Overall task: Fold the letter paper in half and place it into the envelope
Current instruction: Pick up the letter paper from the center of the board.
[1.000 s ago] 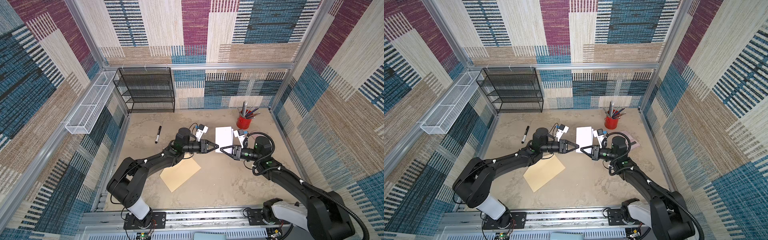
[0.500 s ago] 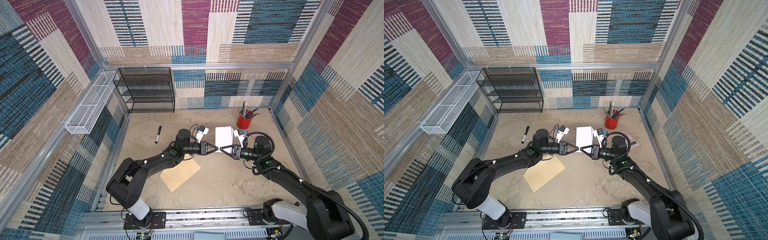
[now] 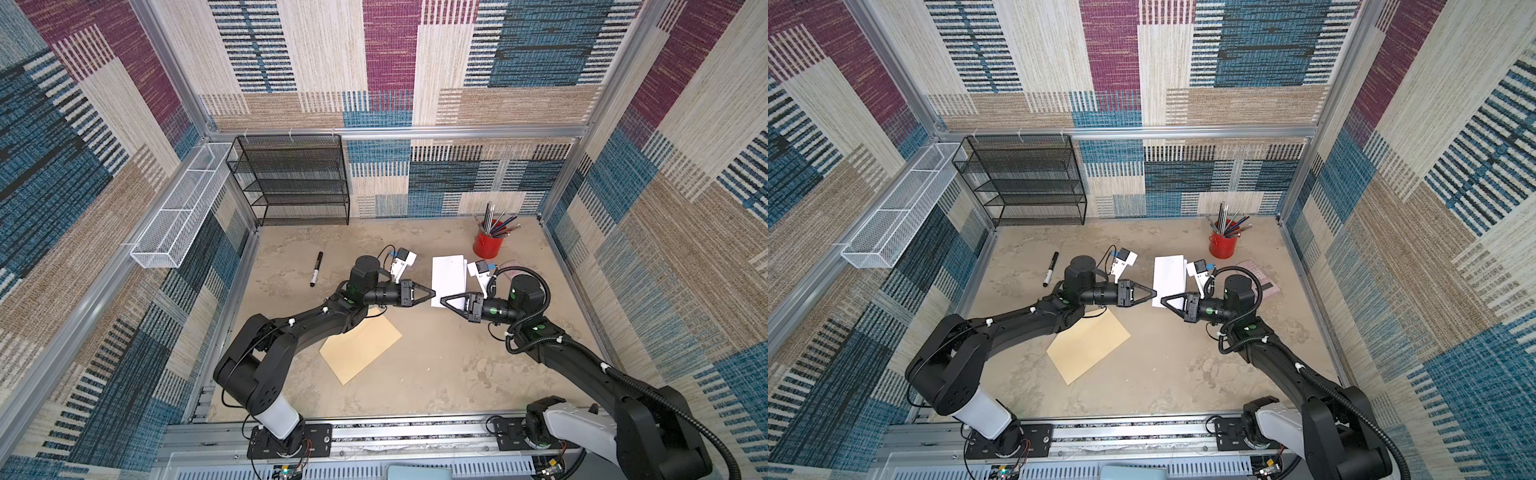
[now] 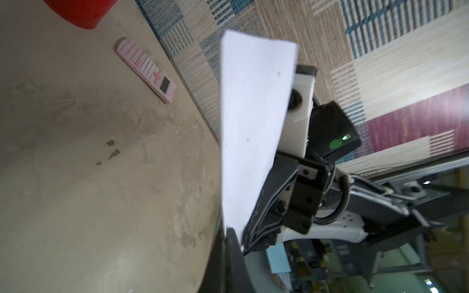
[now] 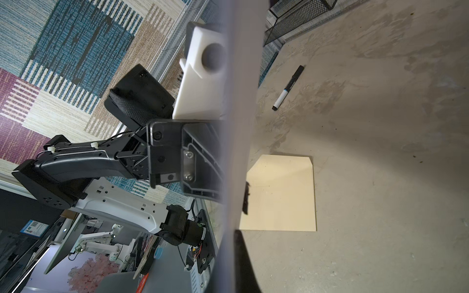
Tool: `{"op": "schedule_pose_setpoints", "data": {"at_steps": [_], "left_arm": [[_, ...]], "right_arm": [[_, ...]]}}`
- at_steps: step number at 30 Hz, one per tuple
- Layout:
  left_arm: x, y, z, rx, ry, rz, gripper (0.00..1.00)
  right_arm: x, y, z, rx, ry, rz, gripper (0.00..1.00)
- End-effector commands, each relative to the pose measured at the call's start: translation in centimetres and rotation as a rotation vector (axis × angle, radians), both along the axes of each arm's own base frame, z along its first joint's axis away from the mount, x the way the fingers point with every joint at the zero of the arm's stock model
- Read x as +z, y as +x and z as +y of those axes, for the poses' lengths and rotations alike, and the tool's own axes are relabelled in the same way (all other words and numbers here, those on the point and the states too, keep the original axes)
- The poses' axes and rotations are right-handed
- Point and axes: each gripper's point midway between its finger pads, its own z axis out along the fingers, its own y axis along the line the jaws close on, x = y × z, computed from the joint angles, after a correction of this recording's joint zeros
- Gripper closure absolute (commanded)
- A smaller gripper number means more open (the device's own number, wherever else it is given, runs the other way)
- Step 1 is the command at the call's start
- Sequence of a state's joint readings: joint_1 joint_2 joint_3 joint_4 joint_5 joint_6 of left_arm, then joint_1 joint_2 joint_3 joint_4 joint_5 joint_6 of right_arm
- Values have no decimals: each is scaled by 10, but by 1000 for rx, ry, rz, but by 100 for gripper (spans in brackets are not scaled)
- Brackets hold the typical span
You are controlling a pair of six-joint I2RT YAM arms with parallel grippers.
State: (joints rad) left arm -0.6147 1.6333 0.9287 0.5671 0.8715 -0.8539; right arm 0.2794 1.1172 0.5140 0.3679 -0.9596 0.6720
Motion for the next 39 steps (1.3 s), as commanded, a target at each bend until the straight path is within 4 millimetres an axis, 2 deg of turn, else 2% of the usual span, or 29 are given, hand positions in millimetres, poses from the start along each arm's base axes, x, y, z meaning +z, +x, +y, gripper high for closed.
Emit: {"op": "schedule_pose_setpoints", "data": {"at_steps": [1, 4, 7, 9, 11, 14, 15, 18, 20, 21, 25, 27, 34, 37, 38, 39], "left_arm": [[13, 6, -1, 13, -27, -41, 90], [15, 8, -1, 15, -27, -47, 66], [18, 11, 0, 19, -31, -53, 55], [20, 12, 0, 17, -36, -56, 62], [20, 13, 1, 17, -36, -56, 100], [20, 18, 6, 43, -31, -58, 100], [20, 20, 7, 48, -31, -55, 94], [22, 21, 8, 49, -38, -59, 92], [24, 21, 7, 41, -44, -60, 100], [23, 20, 7, 36, -44, -50, 100], [27, 15, 6, 6, -75, -64, 100], [24, 12, 7, -4, -72, -57, 100], [22, 6, 8, -23, -55, -57, 100], [23, 6, 8, -22, -56, -63, 100], [16, 6, 9, -17, -35, -33, 100], [16, 7, 9, -15, -34, -32, 100]], "right_arm": [[-1, -8, 2, 35, 5, 7, 100], [-3, -10, 3, 43, 3, 12, 100], [-3, -12, 5, 51, 3, 13, 100], [-3, -11, 4, 49, 3, 14, 100], [-3, -12, 5, 53, 2, 14, 100], [-7, -14, 7, 69, -3, 29, 100], [-9, -15, 7, 71, -6, 32, 100], [-11, -17, 8, 77, -9, 35, 100], [-11, -17, 8, 79, -11, 36, 100], [-11, -17, 8, 81, -10, 33, 100], [-6, -14, 8, 64, -10, 19, 65], [-3, -11, 9, 63, -10, 11, 59], [1, -5, 11, 64, 0, 10, 61], [4, -5, 13, 76, 7, 4, 68], [5, -5, 15, 79, 7, 3, 70], [5, -6, 17, 85, 6, 2, 75]]}}
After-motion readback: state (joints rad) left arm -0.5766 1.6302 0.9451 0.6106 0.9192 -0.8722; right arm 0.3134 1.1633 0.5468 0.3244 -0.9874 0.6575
